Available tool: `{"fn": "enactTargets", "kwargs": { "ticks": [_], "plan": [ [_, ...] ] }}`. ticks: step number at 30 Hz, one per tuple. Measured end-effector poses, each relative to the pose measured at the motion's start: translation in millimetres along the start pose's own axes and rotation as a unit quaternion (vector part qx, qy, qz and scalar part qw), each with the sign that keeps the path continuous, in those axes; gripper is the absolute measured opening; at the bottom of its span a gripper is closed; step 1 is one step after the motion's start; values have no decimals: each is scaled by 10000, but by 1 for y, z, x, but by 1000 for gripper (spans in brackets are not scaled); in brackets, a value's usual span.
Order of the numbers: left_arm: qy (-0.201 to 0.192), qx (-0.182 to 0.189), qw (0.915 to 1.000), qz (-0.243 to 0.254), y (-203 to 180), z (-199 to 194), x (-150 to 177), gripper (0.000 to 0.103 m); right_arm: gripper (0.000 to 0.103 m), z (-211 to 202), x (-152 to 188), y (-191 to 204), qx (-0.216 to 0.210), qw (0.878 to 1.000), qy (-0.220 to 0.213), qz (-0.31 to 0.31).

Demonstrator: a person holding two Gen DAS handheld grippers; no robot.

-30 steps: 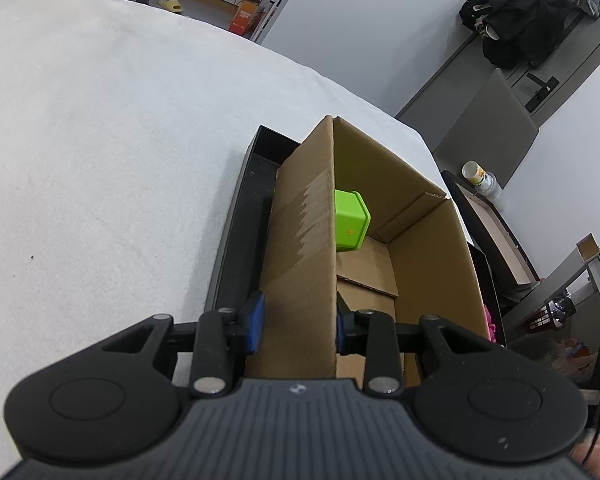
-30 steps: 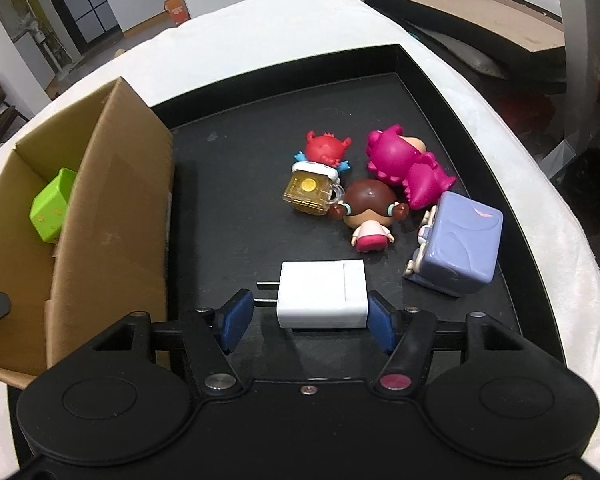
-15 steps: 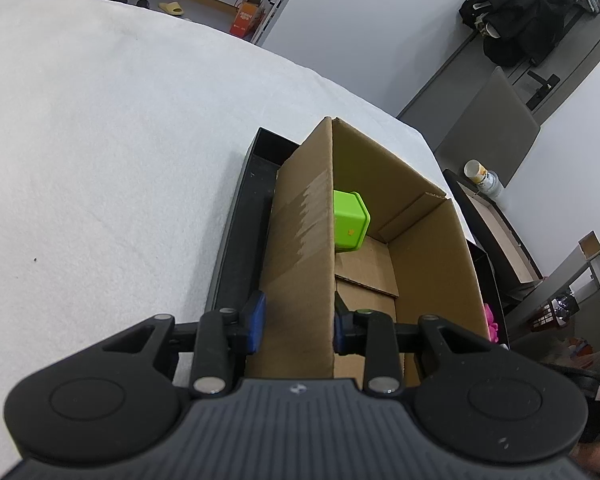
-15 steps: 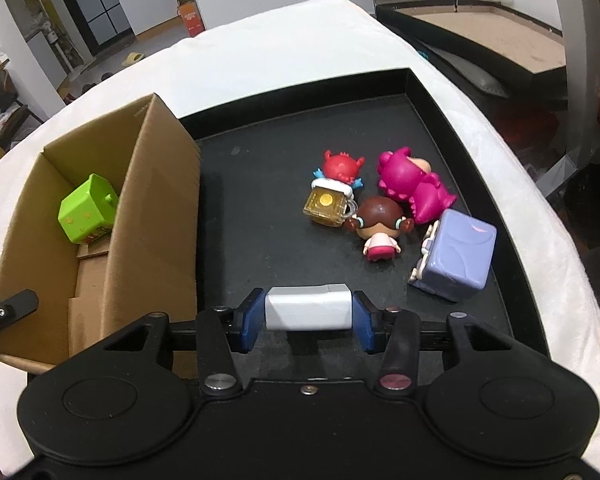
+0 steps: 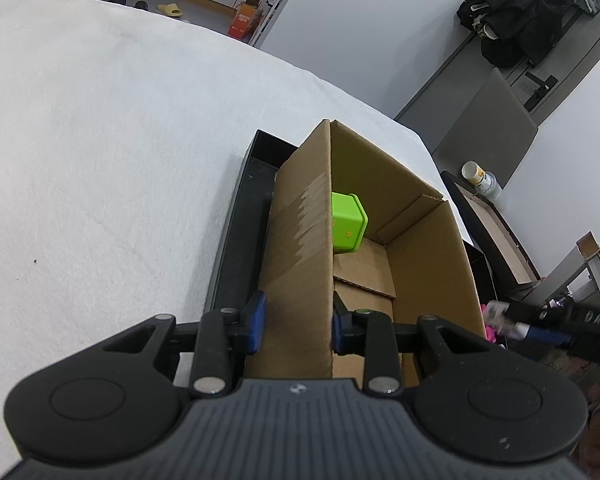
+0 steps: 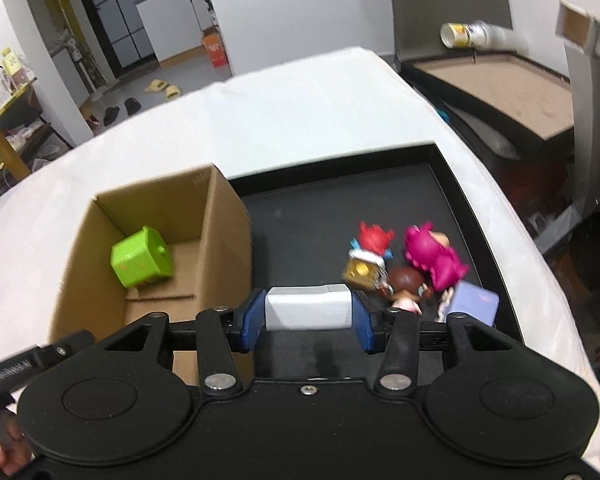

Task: Organize rigid objects
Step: 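Lift the white charger with the right gripper and carry it over the box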

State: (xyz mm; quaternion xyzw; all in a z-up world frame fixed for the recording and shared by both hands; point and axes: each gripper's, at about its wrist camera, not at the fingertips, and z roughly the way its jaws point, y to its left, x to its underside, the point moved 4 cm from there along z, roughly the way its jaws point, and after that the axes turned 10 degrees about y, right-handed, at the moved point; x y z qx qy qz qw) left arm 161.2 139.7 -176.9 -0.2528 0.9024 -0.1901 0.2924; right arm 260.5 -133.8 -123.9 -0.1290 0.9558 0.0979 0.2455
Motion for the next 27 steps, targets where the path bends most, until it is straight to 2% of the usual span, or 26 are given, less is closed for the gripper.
{"fn": "enactTargets", "kwargs": {
  "ticks": [13, 27],
  "plan": [
    [35, 41, 10000, -2, 0, 0, 0, 30, 45, -31, -31, 39, -251, 9979, -500, -335],
    [51, 61, 10000, -9, -1, 0, 0, 31, 45, -11, -43, 77, -464, 9946, -406, -830]
  ]
}}
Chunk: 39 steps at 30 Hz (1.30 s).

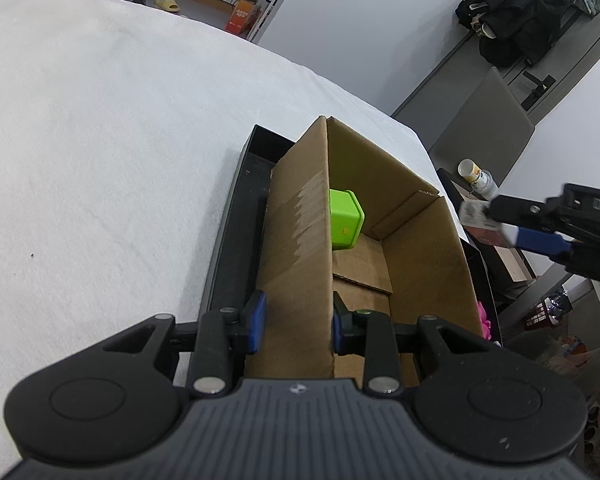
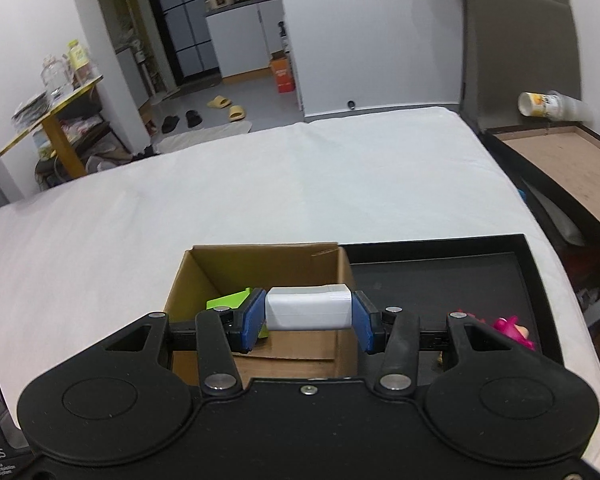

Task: Organize rigid objects
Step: 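Lift the white charger with the right gripper and carry it over the box, then lower the charger into the box beside the green cube and release, then move the right gripper to the lavender cube and grasp it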

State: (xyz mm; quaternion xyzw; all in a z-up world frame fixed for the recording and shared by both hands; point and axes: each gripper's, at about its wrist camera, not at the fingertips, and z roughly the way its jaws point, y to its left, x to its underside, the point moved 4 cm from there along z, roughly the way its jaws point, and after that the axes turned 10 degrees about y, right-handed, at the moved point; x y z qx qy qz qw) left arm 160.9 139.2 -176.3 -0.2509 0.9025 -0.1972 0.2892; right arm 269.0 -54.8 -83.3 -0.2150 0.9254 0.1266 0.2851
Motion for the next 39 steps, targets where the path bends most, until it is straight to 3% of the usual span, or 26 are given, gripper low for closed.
{"fn": "enactTargets", "kwargs": {
  "ticks": [13, 22, 25, 39],
  "plan": [
    [7, 38, 10000, -20, 0, 0, 2, 31, 45, 30, -11, 26, 84, 9977, 245, -631],
    [19, 50, 10000, -39, 0, -1, 2, 31, 46, 51, -15, 34, 379, 9924, 364, -1114],
    [1, 60, 10000, -35, -1, -1, 3, 31, 51, 55, -15, 34, 541, 9904, 330, -1226],
    [-108, 67, 9999, 57, -3, -8, 0, 31, 56, 16, -13, 10, 374, 9978, 206, -500]
  ]
}}
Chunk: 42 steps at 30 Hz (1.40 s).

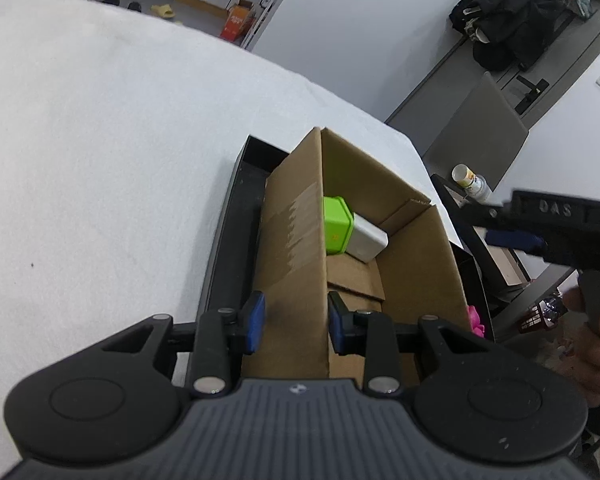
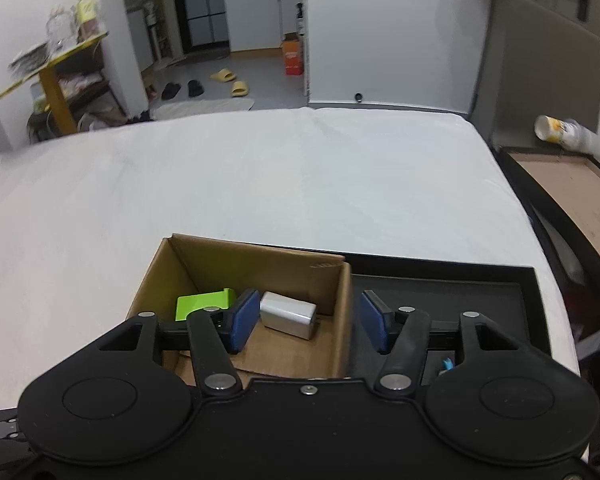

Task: Organize rigid objects
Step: 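Move the right gripper to the lavender cube and grasp it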

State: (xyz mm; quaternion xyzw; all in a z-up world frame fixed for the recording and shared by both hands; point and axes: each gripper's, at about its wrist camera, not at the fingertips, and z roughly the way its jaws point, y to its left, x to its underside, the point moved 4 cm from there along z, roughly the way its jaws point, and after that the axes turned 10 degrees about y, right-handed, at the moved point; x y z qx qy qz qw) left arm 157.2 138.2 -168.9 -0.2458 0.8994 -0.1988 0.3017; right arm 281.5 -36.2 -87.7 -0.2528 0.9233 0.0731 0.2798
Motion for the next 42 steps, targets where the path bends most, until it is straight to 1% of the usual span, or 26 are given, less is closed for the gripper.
{"fn": "enactTargets", "kwargs": {
  "ticks": [3, 7, 12, 18, 25, 28, 30, 32, 34, 42],
  "plan": [
    [-29, 24, 10000, 10, 0, -2, 0, 31, 56, -6, 5, -13, 53, 9998, -1, 177],
    [-66, 44, 10000, 7, -1, -4, 0, 30, 56, -11, 17, -32, 223, 9990, 20, 397],
    [-70, 57, 10000, 23, -1, -5, 1, 27, 57, -17, 37, -59, 421, 9957, 43, 824],
    [-81, 58, 10000, 0, 0, -5, 1, 26, 59, -20, 58, -84, 698, 9908, 153, 1145],
    [-72, 49, 10000, -8, 1, -5, 1, 26, 63, -23, 70, -105, 750, 9848, 106, 1563],
    [-55, 42, 10000, -26, 1, -4, 1, 26, 68, -21, 75, -111, 846, 9826, 108, 1651],
    [-49, 34, 10000, -28, 1, -3, 1, 26, 75, -20, 78, -117, 915, 9801, 112, 1755],
    [-45, 23, 10000, -29, 2, -2, 1, 26, 79, -19, 83, -124, 987, 9768, 124, 1899],
    [-46, 8, 10000, -31, 2, -2, 1, 26, 81, -15, 87, -132, 995, 9730, 150, 2077],
    [-49, -10, 10000, -34, 1, 0, 1, 26, 80, 3, 103, -150, 827, 9606, 291, 2638]
  ]
}}
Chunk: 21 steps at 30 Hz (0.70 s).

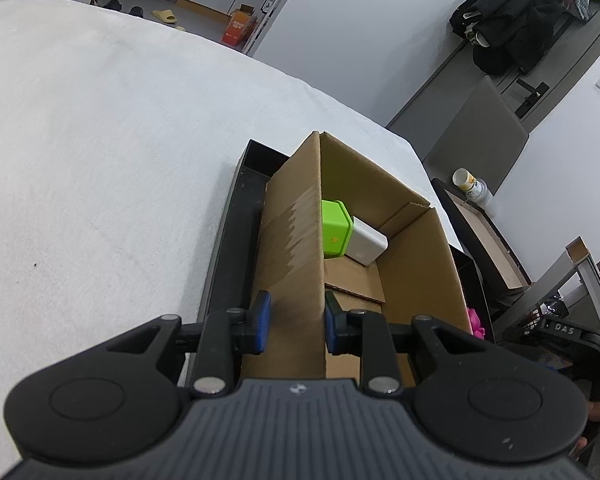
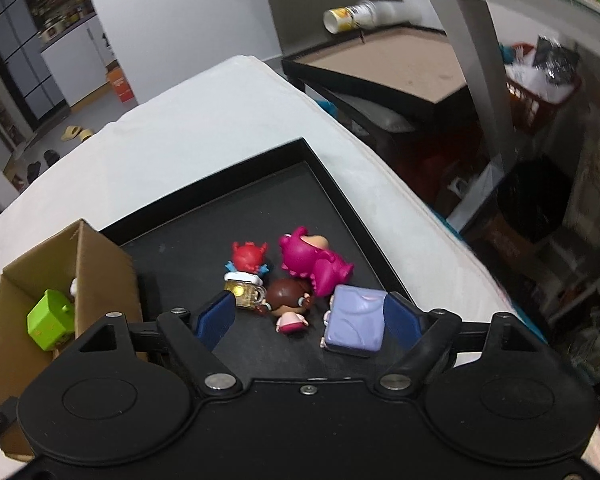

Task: Organize rigid objects
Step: 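Move the right gripper to the lavender cube and grasp it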

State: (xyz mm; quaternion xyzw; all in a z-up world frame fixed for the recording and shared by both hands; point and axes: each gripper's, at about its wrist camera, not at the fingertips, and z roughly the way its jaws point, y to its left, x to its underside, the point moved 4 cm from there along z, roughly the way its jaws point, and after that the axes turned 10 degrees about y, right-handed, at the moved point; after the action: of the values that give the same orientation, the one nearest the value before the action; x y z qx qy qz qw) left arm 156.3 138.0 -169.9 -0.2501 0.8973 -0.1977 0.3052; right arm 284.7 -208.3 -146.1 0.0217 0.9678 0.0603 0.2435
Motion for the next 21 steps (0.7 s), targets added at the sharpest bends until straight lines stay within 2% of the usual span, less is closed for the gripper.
{"fn": "enactTargets", "kwargs": {
  "ticks": [6, 13, 14, 16, 17, 21],
  "plan": [
    [4, 0, 10000, -4, 0, 1, 0, 26, 75, 16, 4, -5, 126, 9998, 142, 95],
    [5, 3, 10000, -12, 0, 1, 0, 26, 73, 32, 11, -4, 241, 9994, 226, 71],
    [5, 4, 10000, -13, 0, 1, -1, 26, 69, 34, 12, -5, 324, 9993, 204, 26],
    [7, 3, 10000, -15, 0, 1, 0, 26, 53, 39, 12, -7, 392, 9990, 233, 11],
    [7, 3, 10000, -18, -1, 1, 0, 26, 39, 41, 12, -9, 411, 9987, 280, 55],
    [6, -5, 10000, -13, 0, 2, -1, 26, 39, 41, 13, -14, 318, 9987, 371, 124]
  ]
}}
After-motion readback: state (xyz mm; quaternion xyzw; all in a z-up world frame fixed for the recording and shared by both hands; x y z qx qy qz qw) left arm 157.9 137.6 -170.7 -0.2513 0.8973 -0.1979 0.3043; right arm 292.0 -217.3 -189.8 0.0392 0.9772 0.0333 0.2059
